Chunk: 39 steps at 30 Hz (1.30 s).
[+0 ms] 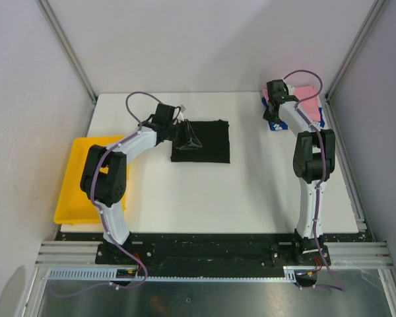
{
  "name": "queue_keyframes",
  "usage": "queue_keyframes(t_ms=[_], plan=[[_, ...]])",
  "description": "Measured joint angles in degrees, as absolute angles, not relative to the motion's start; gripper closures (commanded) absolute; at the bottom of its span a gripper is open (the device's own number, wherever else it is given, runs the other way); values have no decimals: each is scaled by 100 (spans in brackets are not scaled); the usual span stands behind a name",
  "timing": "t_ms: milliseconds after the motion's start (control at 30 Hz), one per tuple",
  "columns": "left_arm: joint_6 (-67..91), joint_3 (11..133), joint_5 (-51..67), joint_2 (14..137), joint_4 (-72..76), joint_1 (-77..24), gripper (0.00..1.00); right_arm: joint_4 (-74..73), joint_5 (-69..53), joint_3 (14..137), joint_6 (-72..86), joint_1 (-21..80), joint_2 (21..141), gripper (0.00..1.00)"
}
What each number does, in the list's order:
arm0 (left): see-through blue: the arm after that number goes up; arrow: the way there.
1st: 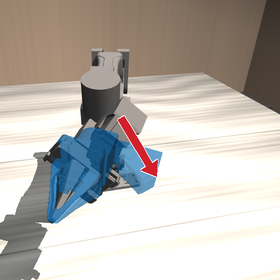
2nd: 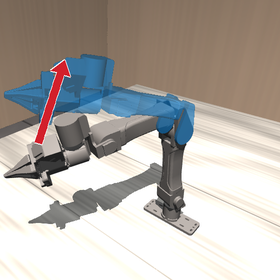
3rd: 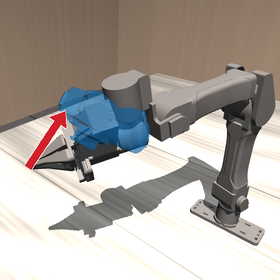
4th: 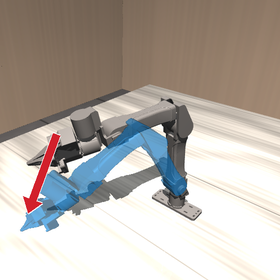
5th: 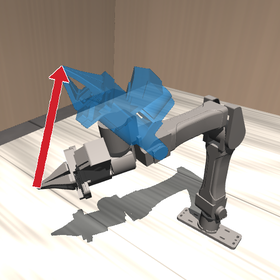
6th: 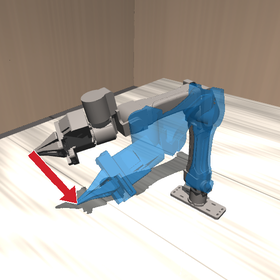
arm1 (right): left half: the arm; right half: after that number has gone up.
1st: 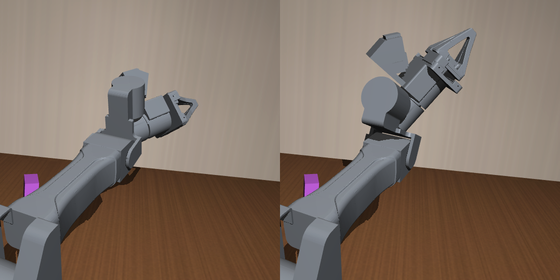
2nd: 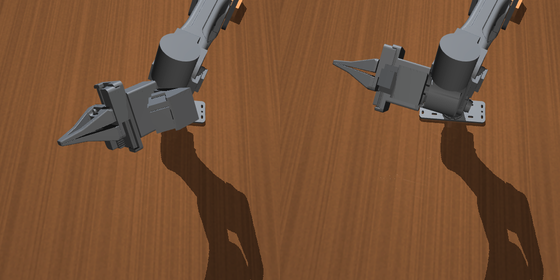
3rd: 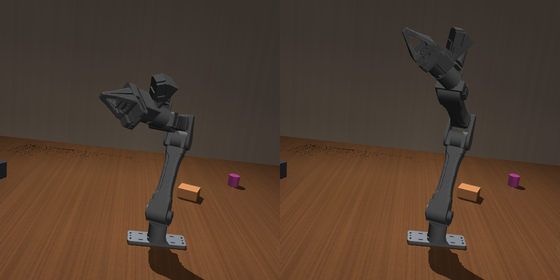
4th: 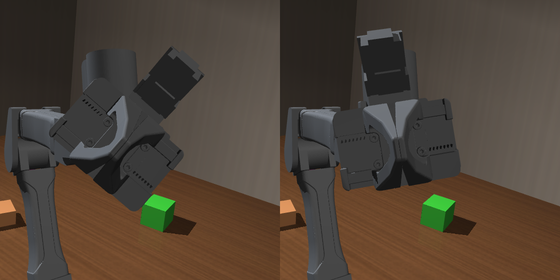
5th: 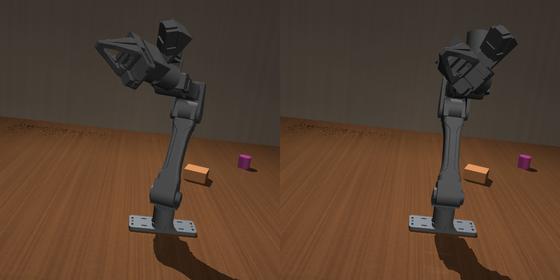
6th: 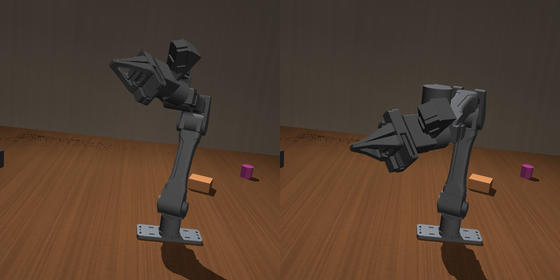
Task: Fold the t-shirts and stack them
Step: Put the neatly folded tshirt into the corner of the board with both arms
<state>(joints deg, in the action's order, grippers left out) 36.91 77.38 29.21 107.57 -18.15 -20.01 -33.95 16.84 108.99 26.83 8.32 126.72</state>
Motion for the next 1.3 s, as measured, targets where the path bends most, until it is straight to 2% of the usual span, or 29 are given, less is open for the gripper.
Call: queue_keyframes(t_ms=[700,833,1033,1300], plan=[[3535,7382,3024,10455,-1855,-2139,72,-3094,2104,10899,2132,718,13408,70],[3531,7382,3026,10457,-1855,-2139,72,-3089,2161,10899,2132,718,13421,76],[3492,7380,3028,10455,-1852,-2137,73,-3148,2226,11093,2062,718,13528,98],[3494,7105,3009,10388,-1848,-2110,73,-3310,2226,11233,2073,775,13596,100]])
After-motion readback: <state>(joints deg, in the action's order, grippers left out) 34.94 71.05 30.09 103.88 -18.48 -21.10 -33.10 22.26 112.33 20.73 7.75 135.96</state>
